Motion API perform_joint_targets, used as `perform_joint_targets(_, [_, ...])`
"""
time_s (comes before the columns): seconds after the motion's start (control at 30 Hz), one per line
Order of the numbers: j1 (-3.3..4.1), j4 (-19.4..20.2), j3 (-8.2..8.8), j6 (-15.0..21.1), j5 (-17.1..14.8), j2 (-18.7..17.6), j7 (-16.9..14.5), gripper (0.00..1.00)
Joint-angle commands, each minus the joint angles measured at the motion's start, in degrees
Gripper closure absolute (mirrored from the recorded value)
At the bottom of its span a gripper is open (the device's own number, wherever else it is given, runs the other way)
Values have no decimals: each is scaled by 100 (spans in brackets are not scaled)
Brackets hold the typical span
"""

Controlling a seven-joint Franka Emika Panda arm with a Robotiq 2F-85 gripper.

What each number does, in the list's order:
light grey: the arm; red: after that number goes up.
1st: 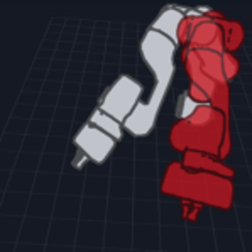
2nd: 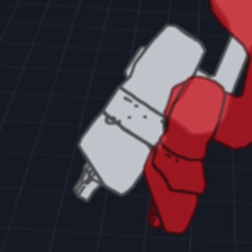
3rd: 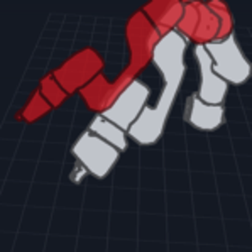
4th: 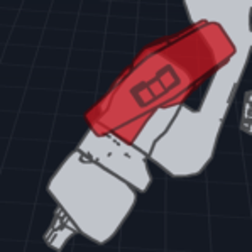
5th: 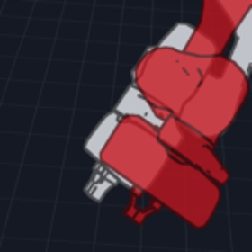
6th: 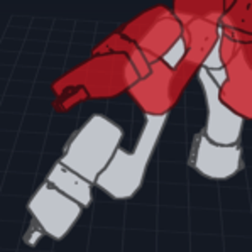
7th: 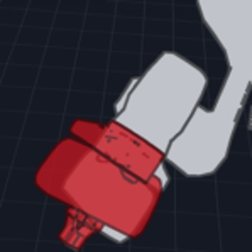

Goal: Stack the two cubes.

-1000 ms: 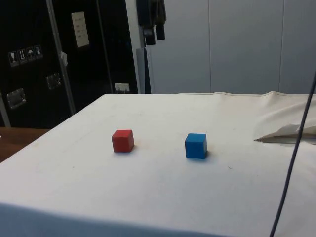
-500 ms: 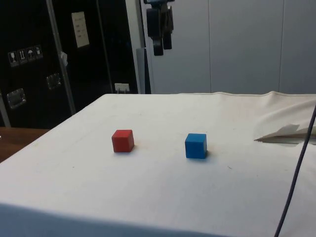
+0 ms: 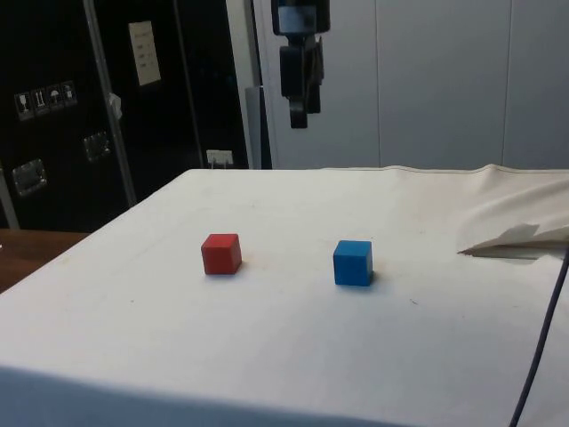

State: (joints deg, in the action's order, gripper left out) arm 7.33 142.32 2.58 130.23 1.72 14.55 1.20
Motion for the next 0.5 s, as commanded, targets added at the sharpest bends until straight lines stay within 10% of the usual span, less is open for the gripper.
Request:
perform_joint_targets(0.0, [-23, 115, -29, 132, 92, 46, 80, 0])
perform_joint_targets(0.47, [-23, 682, -46, 647, 69, 69, 63, 0])
